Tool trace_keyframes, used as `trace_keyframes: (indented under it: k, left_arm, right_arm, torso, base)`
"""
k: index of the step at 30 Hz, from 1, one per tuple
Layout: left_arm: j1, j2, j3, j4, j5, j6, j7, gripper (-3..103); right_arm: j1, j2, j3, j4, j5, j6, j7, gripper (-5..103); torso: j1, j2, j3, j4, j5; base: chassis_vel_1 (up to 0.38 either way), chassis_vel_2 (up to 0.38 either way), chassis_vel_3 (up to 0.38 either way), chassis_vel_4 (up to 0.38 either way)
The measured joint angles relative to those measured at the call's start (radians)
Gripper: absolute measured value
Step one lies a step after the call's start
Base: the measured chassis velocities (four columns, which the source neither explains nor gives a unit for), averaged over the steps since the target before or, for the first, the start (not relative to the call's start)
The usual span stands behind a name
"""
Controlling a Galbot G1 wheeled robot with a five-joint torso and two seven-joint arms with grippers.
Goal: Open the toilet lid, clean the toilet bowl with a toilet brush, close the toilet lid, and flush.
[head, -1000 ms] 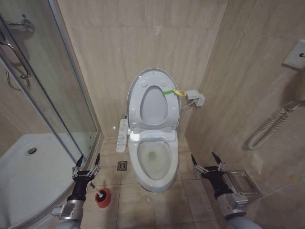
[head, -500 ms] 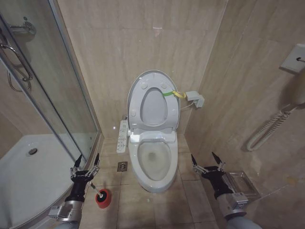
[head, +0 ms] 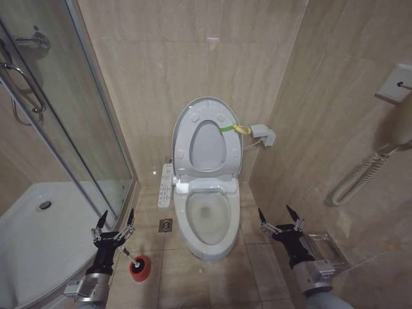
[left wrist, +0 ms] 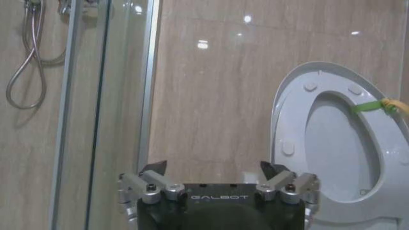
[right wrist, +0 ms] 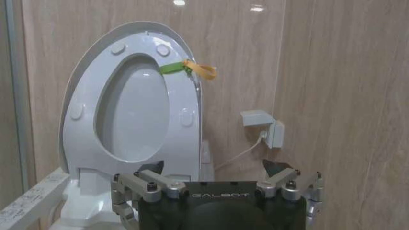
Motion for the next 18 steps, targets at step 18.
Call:
trace_keyframes:
  k: [18]
  left_arm:
    - [0.033, -0.001, -0.003, -0.031, 0.057, 0.045, -0.053, 100]
  right_arm:
    - [0.000, 0.000, 0.000, 0.000, 0.000, 0.000, 0.000, 100]
  torso:
    - [-0.002, -0.004, -0.002, 0.0000, 0.0000]
  base:
    - [0.000, 0.000, 0.000, 0.000]
